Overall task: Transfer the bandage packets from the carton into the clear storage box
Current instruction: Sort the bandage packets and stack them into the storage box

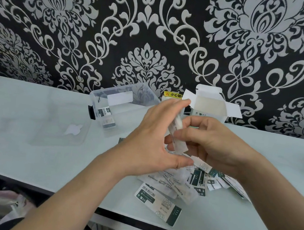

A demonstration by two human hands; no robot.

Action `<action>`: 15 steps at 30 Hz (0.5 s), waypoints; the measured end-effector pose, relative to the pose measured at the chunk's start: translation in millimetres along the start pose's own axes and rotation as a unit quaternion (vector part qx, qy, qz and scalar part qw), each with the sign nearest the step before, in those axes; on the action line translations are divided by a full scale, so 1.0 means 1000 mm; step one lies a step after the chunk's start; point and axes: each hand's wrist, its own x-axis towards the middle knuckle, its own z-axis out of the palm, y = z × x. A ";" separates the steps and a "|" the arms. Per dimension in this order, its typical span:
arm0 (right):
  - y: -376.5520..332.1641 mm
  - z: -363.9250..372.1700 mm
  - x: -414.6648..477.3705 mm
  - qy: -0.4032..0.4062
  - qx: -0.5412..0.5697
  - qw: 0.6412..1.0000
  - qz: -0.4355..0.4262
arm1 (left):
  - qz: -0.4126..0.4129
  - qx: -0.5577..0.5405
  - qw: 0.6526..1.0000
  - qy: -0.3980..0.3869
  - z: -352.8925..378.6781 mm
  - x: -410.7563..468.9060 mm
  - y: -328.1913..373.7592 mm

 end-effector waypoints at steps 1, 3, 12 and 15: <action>0.000 0.003 0.002 -0.013 -0.002 1.000 0.001 | 0.011 0.004 1.000 0.021 -0.001 0.000 -0.003; -0.002 0.007 0.007 -0.029 0.000 1.000 0.002 | 0.029 0.015 0.998 0.052 -0.004 0.001 -0.006; -0.052 0.043 0.059 0.003 -0.245 0.968 -0.047 | -0.086 -0.030 0.962 0.256 -0.080 -0.003 -0.056; -0.065 0.056 0.101 0.021 -0.369 0.927 -0.061 | -0.267 0.100 0.909 0.303 -0.094 -0.003 -0.098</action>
